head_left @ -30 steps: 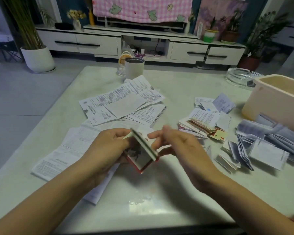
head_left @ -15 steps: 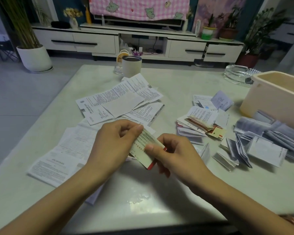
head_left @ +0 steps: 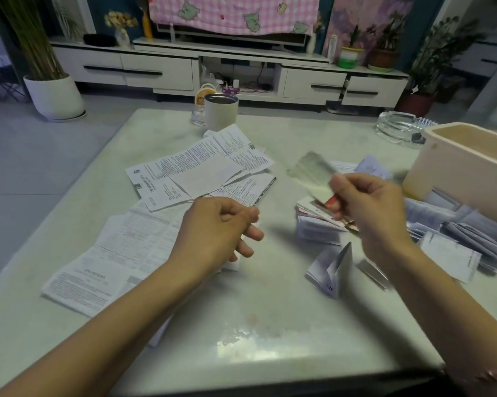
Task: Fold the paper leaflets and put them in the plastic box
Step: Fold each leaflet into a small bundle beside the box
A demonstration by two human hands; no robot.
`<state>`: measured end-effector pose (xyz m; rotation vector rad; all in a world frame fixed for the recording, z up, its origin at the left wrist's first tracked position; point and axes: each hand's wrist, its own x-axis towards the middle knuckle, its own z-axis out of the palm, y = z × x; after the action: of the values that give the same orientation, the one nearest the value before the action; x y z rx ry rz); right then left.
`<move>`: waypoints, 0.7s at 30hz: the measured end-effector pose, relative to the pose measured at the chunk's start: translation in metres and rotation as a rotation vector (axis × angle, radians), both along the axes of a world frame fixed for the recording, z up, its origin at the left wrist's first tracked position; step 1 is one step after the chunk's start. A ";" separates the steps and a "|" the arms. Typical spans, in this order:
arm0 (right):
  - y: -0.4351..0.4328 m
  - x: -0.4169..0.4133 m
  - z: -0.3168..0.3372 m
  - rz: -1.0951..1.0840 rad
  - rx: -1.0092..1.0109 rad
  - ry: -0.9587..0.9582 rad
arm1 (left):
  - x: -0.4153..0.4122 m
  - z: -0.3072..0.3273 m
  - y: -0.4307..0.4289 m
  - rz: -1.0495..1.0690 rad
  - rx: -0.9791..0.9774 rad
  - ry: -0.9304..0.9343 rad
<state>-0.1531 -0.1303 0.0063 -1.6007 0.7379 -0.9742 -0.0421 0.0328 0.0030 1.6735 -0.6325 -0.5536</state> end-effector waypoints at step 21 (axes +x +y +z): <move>-0.045 -0.003 -0.021 -0.292 -0.492 0.756 | 0.039 -0.012 0.050 0.135 0.196 -0.335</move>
<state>-0.1558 -0.1749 -0.0152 -2.3888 1.3458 -0.7712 -0.0035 0.0824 -0.0092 1.9996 -0.7156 -0.2445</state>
